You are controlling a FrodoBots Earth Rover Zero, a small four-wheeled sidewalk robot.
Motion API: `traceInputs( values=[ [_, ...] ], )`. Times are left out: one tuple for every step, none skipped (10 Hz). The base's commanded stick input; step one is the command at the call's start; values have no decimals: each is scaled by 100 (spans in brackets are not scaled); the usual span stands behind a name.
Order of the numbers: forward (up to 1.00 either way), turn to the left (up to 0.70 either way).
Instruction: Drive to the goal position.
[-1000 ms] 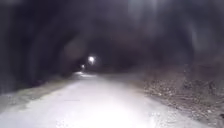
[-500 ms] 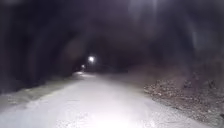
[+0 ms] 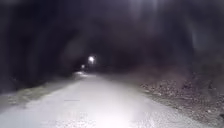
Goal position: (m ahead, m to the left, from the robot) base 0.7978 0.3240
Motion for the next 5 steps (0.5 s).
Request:
traceInputs(
  values=[
    [0, -50],
    [0, -70],
    [0, -70],
    [0, -70],
    [0, -70]
  ],
)
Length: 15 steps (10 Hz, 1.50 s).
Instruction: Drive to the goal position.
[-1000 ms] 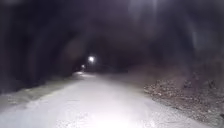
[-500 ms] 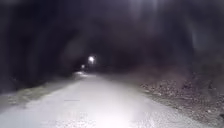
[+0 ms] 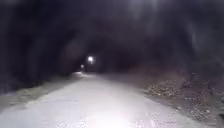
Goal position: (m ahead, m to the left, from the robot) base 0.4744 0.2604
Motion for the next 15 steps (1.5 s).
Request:
traceInputs(
  values=[
    [0, -70],
    [0, -70],
    [0, -70],
    [0, -70],
    [0, -69],
    [0, -50],
    [0, -31],
    [0, -13],
    [0, -4],
    [0, -15],
    [0, -35],
    [0, -56],
    [0, -70],
    [0, -46],
    [0, -15]
  ],
)
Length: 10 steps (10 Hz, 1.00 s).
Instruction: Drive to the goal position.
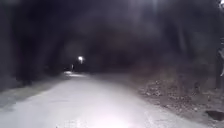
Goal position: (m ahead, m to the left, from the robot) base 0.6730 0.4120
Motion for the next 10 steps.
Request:
traceInputs(
  values=[
    [0, -1],
    [47, 0],
    [28, 0],
    [0, 0],
    [0, 0],
    [0, 0],
    [0, 0],
    [27, 0],
    [58, 0],
    [70, 0]
  ],
)
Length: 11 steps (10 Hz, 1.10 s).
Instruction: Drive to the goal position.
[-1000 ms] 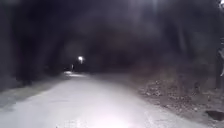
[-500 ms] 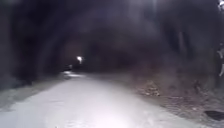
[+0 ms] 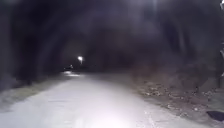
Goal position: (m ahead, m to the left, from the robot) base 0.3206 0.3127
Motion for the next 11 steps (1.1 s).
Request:
traceInputs(
  values=[
    [60, -10],
    [0, -70],
    [0, -70],
    [0, -70],
    [0, -70],
    [0, -70],
    [0, -70],
    [0, -70],
    [0, -70],
    [0, -70],
    [0, -70]
  ],
)
